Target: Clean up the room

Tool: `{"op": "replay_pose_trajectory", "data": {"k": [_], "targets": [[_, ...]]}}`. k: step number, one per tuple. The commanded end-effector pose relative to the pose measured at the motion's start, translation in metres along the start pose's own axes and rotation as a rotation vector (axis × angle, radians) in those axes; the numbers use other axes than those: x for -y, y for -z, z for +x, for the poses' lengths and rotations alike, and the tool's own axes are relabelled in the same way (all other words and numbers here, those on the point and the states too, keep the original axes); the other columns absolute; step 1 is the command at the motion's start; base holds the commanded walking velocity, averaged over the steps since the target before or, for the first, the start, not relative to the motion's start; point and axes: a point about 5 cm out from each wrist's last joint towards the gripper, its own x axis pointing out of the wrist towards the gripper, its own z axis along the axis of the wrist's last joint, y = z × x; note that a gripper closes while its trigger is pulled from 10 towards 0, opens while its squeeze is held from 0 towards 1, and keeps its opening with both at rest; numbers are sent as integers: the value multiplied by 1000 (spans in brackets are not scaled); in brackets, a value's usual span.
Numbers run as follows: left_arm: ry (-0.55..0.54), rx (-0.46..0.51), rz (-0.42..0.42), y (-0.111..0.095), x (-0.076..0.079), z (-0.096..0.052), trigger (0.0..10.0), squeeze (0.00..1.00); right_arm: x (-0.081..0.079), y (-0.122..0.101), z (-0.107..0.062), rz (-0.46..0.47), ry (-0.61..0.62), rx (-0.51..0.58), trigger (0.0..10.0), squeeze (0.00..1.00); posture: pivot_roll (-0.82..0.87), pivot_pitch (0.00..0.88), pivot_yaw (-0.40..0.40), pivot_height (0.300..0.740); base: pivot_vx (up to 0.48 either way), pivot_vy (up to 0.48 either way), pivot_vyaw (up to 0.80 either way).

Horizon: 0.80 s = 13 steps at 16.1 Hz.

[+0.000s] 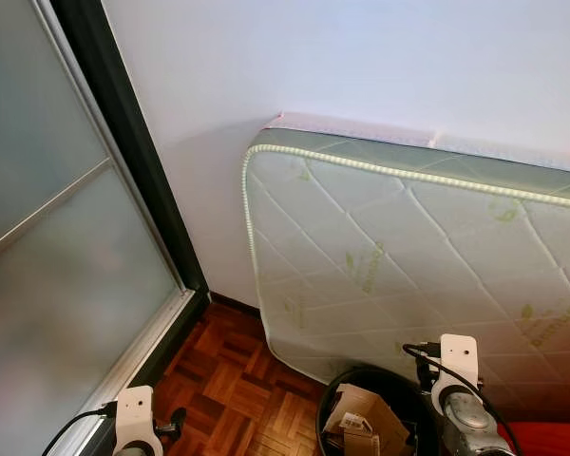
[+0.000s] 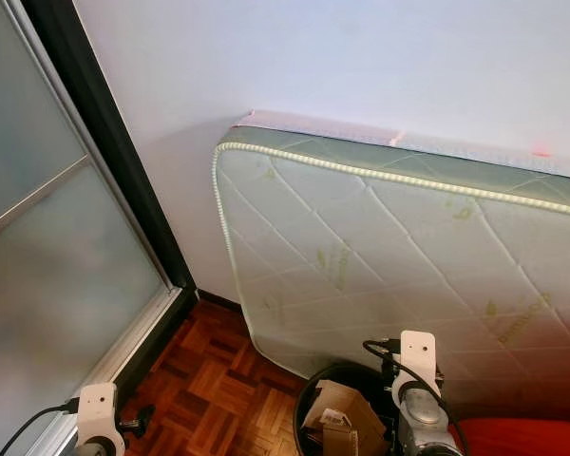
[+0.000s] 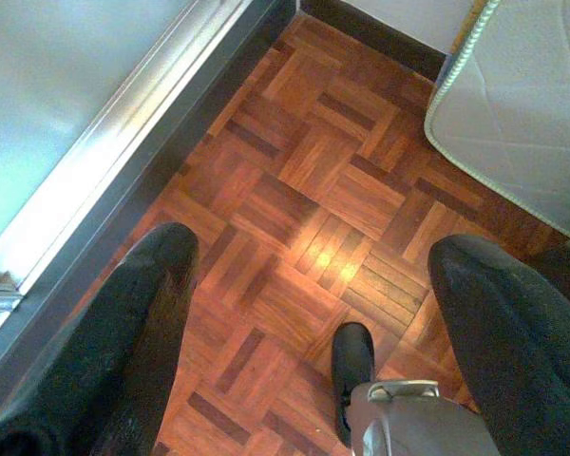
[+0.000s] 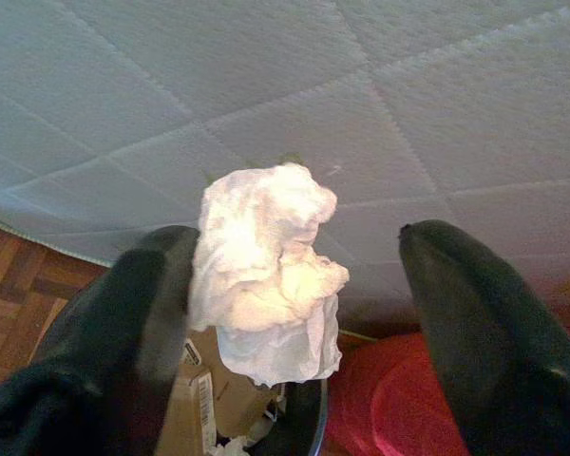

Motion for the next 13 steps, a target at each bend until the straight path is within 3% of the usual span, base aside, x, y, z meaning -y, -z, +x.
{"op": "replay_pose_trajectory", "data": {"k": [1, 4, 6, 7, 9, 11, 12, 13], "targets": [[-10, -21, -5, 3, -5, -1, 10000, 0, -1, 9, -2, 0, 0, -37, 10000, 859, 79, 43, 47, 740, 0, 0, 0], [-9, -21, -4, 3, -5, -1, 10000, 0, -1, 14, -3, -9, -3, -72, 10000, 851, 79, 44, 47, 740, 0, 0, 0], [-8, -21, -5, 3, -5, -1, 10000, 0, -5, 17, -4, 15, -35, -86, 10000, 690, 80, 44, 47, 740, 0, 0, 0], [-8, -20, -5, 3, -5, -1, 10000, 0, -7, 16, -4, 7, -40, -84, 10000, 0, 81, 43, 46, 740, 0, 0, 0], [-8, -20, -5, 3, -5, -1, 10000, 0, -8, 15, -4, 23, -44, -84, 10000, 0, 81, 42, 46, 740, 0, 0, 0], [-7, -19, -5, 2, -4, -1, 10000, 0, -13, 15, -3, 123, -84, -101, 10000, 0, 81, 41, 46, 740, 0, 0, 0], [-8, -19, -5, 2, -4, -1, 10000, 0, -15, 13, -3, 80, -101, -92, 10000, 1000, 82, 41, 45, 740, 0, 0, 0], [-8, -18, -5, 2, -4, -1, 10000, 0, -14, 13, -3, 47, -91, -88, 10000, 1000, 82, 41, 45, 740, 0, 0, 0]]}}
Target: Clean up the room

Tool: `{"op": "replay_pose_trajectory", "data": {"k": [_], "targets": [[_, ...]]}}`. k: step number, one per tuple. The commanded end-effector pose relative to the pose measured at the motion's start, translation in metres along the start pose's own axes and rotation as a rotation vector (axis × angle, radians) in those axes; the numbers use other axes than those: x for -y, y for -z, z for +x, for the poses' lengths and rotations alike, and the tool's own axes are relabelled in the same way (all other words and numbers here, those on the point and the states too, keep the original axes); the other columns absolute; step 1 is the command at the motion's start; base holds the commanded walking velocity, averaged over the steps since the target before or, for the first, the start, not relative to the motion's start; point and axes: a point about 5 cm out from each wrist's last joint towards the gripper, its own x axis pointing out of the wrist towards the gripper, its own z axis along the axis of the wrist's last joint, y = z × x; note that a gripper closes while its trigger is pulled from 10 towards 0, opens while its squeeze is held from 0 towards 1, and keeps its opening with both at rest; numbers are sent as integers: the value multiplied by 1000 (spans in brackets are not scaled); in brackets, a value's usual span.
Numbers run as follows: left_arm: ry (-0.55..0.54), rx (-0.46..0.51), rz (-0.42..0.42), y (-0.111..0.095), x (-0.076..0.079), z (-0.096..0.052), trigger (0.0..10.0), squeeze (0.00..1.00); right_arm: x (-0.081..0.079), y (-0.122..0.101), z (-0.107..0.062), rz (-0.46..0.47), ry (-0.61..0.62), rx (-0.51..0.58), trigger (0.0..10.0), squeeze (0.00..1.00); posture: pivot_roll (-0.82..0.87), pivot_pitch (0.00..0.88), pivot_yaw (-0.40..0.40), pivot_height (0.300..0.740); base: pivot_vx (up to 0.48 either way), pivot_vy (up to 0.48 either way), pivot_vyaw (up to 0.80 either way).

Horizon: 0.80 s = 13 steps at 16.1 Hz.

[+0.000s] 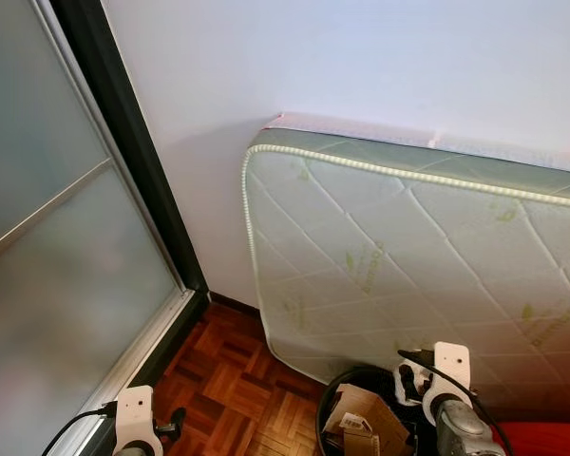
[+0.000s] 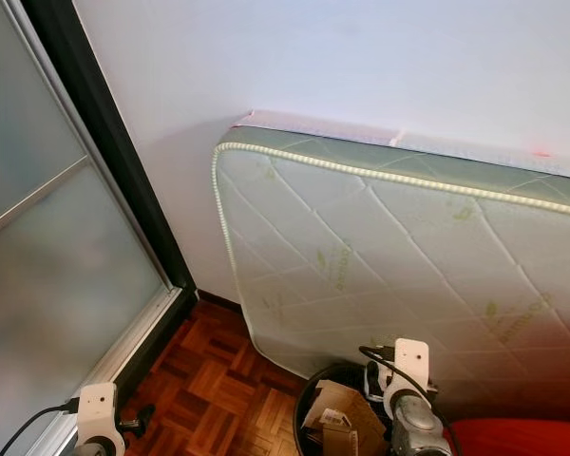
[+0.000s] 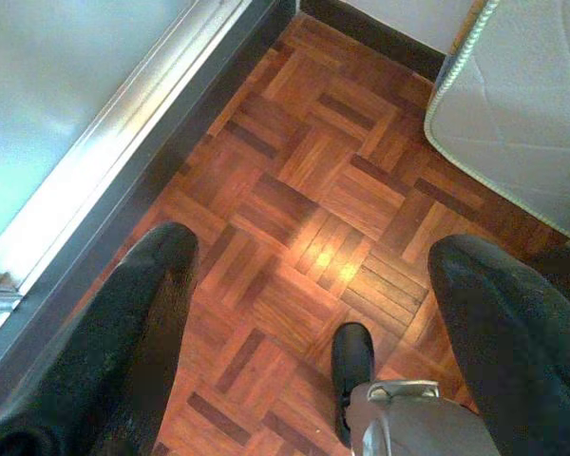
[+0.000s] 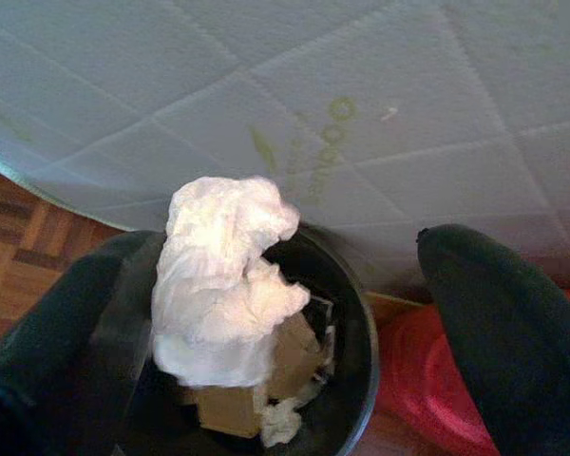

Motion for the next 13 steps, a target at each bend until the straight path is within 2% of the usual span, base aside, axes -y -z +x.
{"op": "replay_pose_trajectory", "data": {"k": [1, 2, 3, 4, 5, 7, 8, 9, 10, 13], "targets": [[-8, -19, -5, 2, -4, -1, 10000, 0, 0, 2, 0, -31, 16, -20, 10000, 1000, 82, 41, 45, 740, 0, 0, 0], [-8, -19, -5, 2, -4, -1, 10000, 0, 1, 3, 0, -39, 26, -27, 10000, 1000, 82, 41, 45, 740, 0, 0, 0], [-7, -20, -4, 2, -4, -1, 10000, 0, 0, 5, 0, -6, 22, -37, 10000, 0, 81, 40, 46, 740, 0, 0, 0], [-7, -20, -3, 2, -4, -1, 10000, 0, 0, 5, 0, 15, 16, -43, 10000, 0, 81, 40, 46, 740, 0, 0, 0], [-7, -19, -3, 2, -4, -1, 10000, 0, -4, 4, 0, 16, -31, -29, 10000, 1000, 82, 40, 46, 740, 0, 0, 0], [-8, -20, -2, 2, -4, -1, 10000, 0, -7, 2, 0, -162, -41, -5, 10000, 1000, 77, 39, 47, 740, 0, 0, 0], [-7, -20, -2, 2, -4, -1, 10000, 0, -8, 3, -1, -157, -37, -13, 10000, 1000, 80, 38, 47, 740, 0, 0, 0], [-6, -20, -1, 2, -4, -1, 10000, 0, -5, 6, 0, -6, -13, -47, 10000, 0, 81, 38, 47, 740, 0, 0, 0], [-5, -19, 0, 2, -4, 0, 10000, 0, -3, 9, -1, 59, 2, -81, 10000, 0, 80, 38, 48, 740, 0, 0, 0], [-6, -20, 2, 2, -4, 0, 10000, 0, -2, 6, -1, -192, 9, -43, 10000, 0, 82, 37, 47, 740, 0, 0, 0]]}}
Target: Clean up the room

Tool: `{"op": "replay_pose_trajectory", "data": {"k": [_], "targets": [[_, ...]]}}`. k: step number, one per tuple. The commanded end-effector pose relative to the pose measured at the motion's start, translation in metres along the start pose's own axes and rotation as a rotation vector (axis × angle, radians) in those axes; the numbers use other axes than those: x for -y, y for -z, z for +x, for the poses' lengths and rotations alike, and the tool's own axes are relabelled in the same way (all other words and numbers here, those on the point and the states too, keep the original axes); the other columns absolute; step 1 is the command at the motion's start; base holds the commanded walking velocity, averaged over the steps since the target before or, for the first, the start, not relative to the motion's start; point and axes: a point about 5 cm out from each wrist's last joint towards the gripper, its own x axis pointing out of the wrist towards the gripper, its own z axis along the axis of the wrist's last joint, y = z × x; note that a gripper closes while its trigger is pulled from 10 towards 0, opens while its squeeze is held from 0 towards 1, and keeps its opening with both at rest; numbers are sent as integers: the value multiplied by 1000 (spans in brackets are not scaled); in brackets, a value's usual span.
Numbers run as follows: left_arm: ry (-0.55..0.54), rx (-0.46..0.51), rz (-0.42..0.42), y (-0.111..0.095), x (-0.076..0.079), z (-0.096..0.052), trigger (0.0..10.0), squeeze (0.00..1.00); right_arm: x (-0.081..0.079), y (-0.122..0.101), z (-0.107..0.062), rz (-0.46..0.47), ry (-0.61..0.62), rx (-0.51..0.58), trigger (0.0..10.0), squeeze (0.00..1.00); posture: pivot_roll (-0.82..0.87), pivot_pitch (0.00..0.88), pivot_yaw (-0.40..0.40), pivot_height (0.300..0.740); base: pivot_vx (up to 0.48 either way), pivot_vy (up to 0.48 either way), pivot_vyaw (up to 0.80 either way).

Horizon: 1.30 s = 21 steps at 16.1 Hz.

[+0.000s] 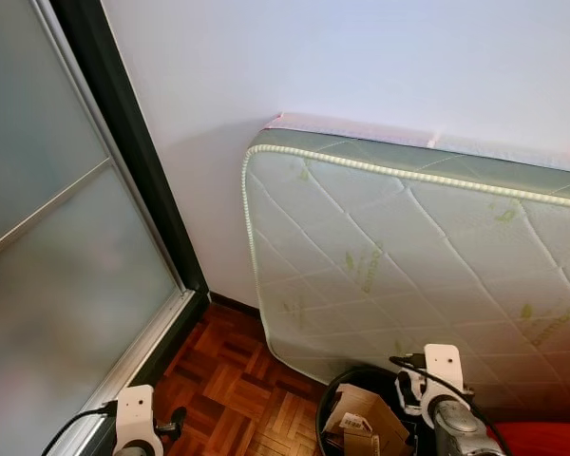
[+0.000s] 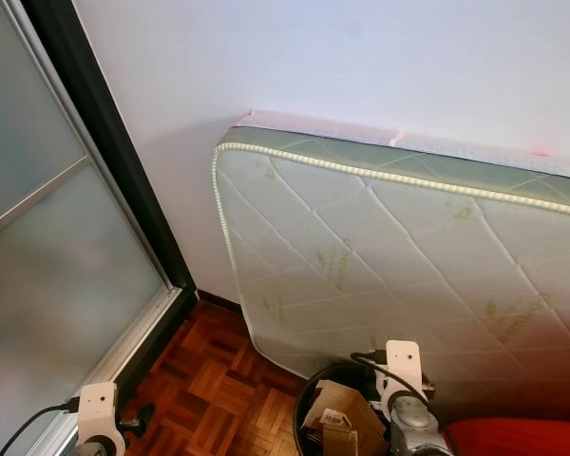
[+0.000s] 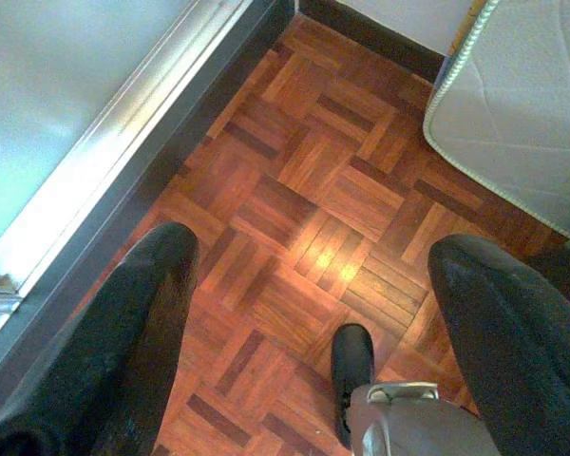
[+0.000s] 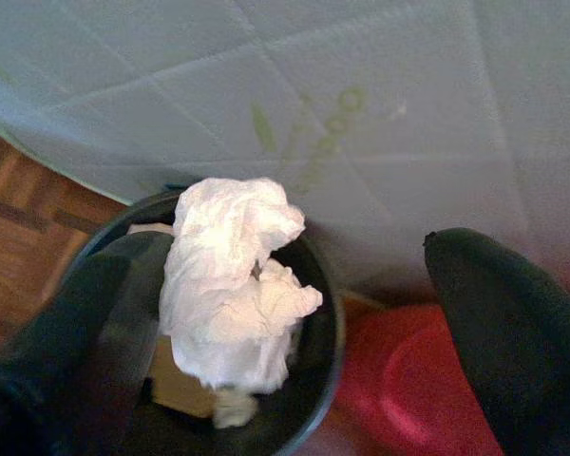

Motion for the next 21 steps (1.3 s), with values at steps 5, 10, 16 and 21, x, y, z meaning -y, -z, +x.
{"op": "replay_pose_trajectory", "data": {"k": [5, 10, 16, 21], "targets": [[-7, -22, 4, 2, -5, -1, 10000, 0, 1, 0, 0, -93, 21, 4, 10000, 0, 81, 34, 49, 740, 0, 0, 0], [-6, -24, 4, 2, -5, -1, 10000, 0, -5, -5, 0, -30, -16, 37, 10000, 0, 82, 34, 49, 740, 0, 0, 0], [-6, -27, 2, 3, -5, -1, 10000, 0, -2, -6, 1, 100, 20, 30, 10000, 0, 82, 33, 49, 740, 0, 0, 0], [-5, -29, 3, 4, -4, -1, 10000, 0, -2, -12, 1, -25, 20, 59, 10000, 0, 80, 33, 49, 740, 0, 0, 0]]}}
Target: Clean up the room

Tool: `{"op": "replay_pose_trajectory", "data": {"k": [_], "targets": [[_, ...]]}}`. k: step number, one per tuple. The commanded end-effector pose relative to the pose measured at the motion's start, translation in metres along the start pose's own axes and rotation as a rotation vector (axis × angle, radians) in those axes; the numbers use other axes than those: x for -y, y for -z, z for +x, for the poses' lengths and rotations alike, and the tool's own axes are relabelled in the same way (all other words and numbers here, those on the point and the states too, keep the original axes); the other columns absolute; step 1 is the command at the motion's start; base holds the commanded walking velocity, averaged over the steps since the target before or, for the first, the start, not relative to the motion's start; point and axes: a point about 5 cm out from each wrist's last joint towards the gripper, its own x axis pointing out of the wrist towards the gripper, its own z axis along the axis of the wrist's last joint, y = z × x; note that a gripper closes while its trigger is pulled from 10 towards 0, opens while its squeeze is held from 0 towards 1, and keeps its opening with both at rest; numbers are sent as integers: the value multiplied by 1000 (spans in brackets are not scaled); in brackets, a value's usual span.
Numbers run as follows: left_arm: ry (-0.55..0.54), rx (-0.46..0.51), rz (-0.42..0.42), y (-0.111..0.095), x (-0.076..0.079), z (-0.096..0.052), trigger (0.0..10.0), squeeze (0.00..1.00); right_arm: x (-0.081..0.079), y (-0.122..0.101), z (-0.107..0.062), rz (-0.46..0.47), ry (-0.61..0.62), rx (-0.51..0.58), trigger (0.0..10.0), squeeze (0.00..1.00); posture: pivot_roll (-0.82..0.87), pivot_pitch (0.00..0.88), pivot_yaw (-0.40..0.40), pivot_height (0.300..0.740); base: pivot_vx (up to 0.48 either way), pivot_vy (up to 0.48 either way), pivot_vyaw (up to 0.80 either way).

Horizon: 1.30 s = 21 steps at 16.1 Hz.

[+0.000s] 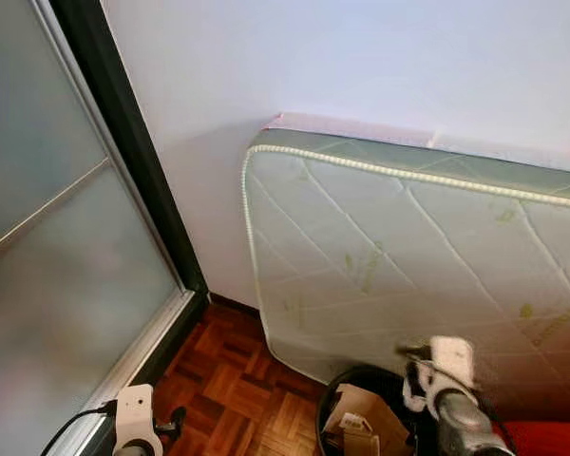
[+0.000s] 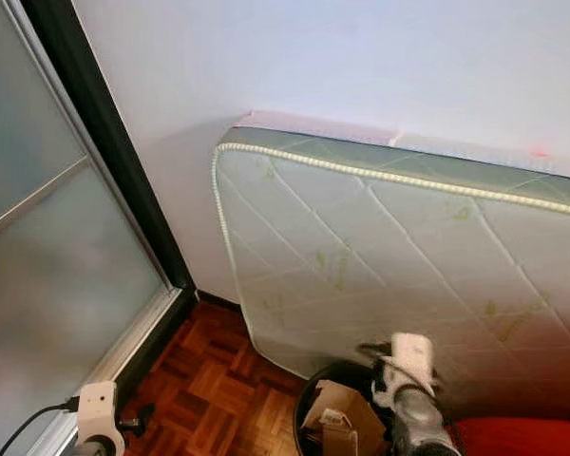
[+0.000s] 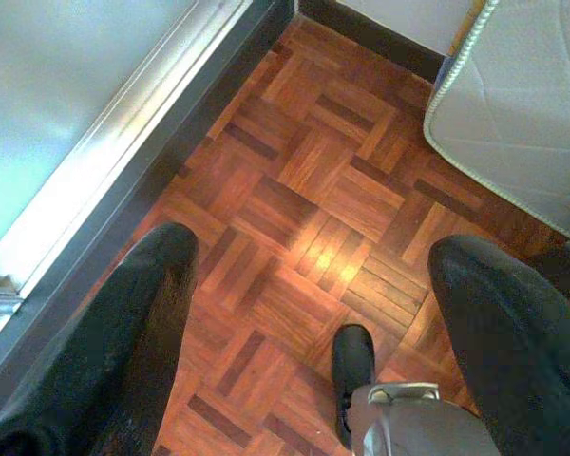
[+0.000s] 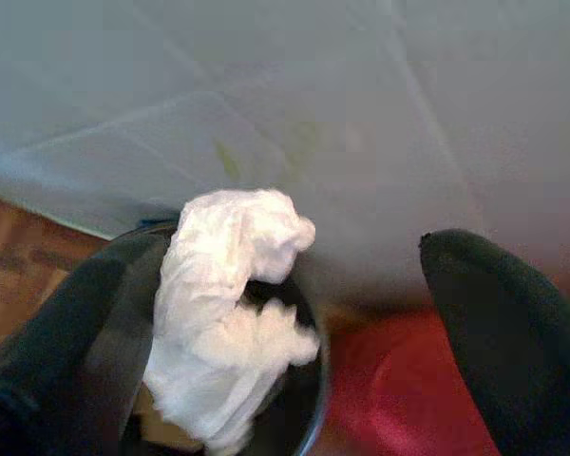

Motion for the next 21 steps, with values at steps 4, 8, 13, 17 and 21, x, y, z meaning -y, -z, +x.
{"op": "replay_pose_trajectory", "data": {"k": [4, 8, 13, 17, 21], "targets": [[-1, -29, 0, 5, -2, -1, 10000, 0, -14, 12, -2, 295, -66, -106, 10000, 0, 83, 33, 45, 740, 0, 0, 0], [0, -28, 2, 5, -1, -1, 10000, 0, -11, 1, -1, -239, -42, 12, 10000, 0, 81, 32, 46, 740, 0, 0, 0], [3, -26, 10, 5, -1, -1, 10000, 0, -6, -10, 2, 94, -24, 30, 10000, 0, 83, 32, 46, 740, 0, 0, 0], [7, -30, 15, 6, 0, -1, 10000, 0, -3, 3, 1, -3, 21, -66, 10000, 0, 80, 24, 46, 740, 0, 0, 0], [10, -27, 20, 5, 0, -1, 10000, 0, -6, 15, -3, -22, -8, -79, 10000, 0, 82, 22, 49, 740, 0, 0, 0]]}}
